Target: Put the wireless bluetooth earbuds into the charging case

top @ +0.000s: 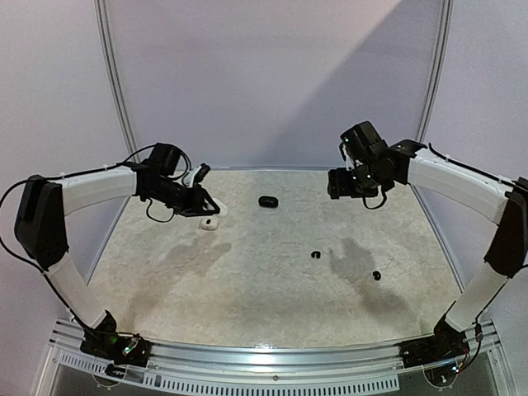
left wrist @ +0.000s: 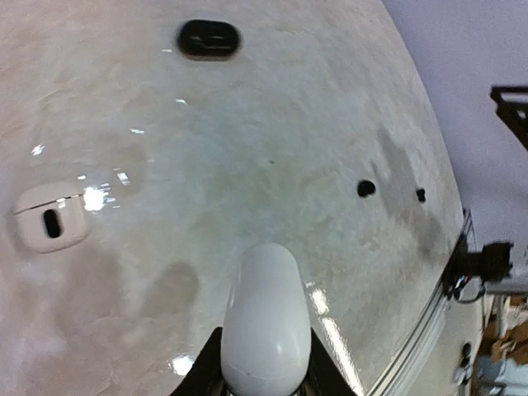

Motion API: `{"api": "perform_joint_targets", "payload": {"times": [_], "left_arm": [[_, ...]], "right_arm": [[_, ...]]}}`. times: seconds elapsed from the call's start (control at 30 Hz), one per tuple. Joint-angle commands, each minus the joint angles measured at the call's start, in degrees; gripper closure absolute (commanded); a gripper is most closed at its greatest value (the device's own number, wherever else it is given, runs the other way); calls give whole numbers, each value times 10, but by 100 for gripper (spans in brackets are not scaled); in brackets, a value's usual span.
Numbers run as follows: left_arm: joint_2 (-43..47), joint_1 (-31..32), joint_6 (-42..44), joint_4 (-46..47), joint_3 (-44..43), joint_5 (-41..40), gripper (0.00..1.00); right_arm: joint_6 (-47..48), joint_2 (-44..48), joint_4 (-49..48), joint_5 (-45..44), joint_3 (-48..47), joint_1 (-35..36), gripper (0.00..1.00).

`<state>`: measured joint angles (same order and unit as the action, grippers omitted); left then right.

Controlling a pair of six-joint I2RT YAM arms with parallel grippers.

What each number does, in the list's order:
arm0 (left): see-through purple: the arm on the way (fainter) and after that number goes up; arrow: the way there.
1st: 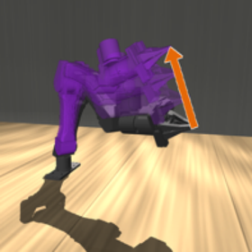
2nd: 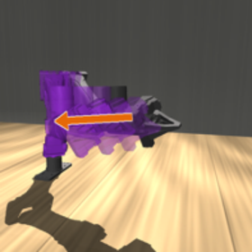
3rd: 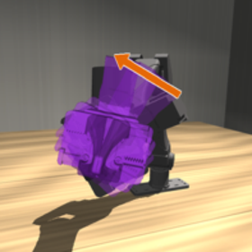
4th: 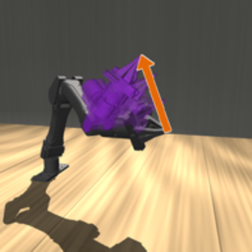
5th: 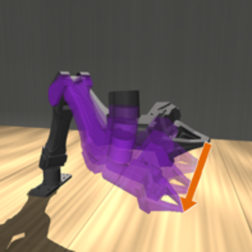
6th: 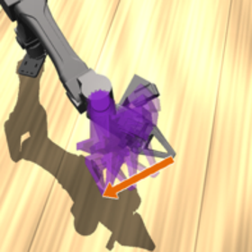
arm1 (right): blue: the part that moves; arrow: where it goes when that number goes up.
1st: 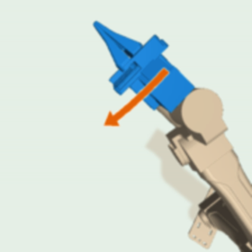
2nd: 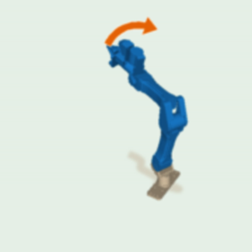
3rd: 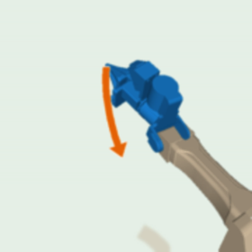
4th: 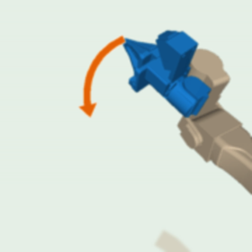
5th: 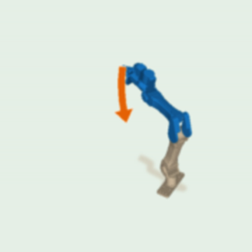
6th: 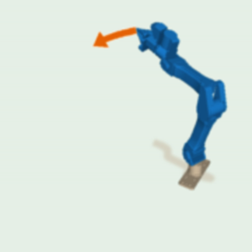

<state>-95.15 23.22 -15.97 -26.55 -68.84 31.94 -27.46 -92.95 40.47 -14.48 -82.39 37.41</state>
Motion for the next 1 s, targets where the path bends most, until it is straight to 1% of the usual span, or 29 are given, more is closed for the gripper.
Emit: {"api": "perform_joint_targets", "payload": {"times": [0.0, 0.1, 0.13, 0.23, 0.3, 0.4, 0.53, 0.57, 0.63, 0.73, 0.77, 0.8, 0.83, 0.87, 0.9, 0.97], "left_arm": [[-22, -90, -119, -36, -26, 22, 100], [-24, -131, -135, -7, -2, 35, 100], [-30, -150, -149, -3, 6, 40, 100], [-62, -198, -171, 0, 30, 57, 100], [-87, -221, -170, 0, 30, 69, 100], [-131, -237, -175, 9, 15, 83, 100], [-175, -251, -161, 9, -16, 88, 99], [-182, -255, -161, 7, -20, 84, 96], [-193, -264, -161, 2, -22, 77, 83], [-200, -277, -154, -15, -20, 58, 55], [-203, -279, -151, -26, -20, 47, 47], [-204, -281, -147, -39, -20, 37, 41], [-204, -282, -145, -46, -21, 28, 31], [-202, -283, -143, -55, -23, 18, 23], [-199, -283, -140, -64, -26, 6, 11], [-191, -282, -126, -92, -39, -28, 7]], "right_arm": [[157, -110, 28, 99, -134, -5, 22], [251, -198, 40, 137, -245, -6, 21], [277, -245, 48, 138, -284, -7, 21], [360, -362, 84, 176, -415, -9, 21], [396, -418, 81, 191, -477, -10, 21], [425, -479, 29, 207, -515, -12, 20], [419, -524, -45, 236, -528, -21, 19], [412, -535, -52, 240, -540, -23, 19], [405, -570, -54, 245, -571, -23, 18], [403, -607, -47, 249, -626, -22, 18], [402, -618, -51, 249, -634, -23, 18], [402, -621, -61, 248, -635, -23, 17], [402, -622, -68, 246, -635, -24, 16], [400, -622, -71, 244, -638, -25, 15], [394, -623, -69, 241, -640, -25, 15], [378, -626, -57, 247, -646, -26, 13]]}}
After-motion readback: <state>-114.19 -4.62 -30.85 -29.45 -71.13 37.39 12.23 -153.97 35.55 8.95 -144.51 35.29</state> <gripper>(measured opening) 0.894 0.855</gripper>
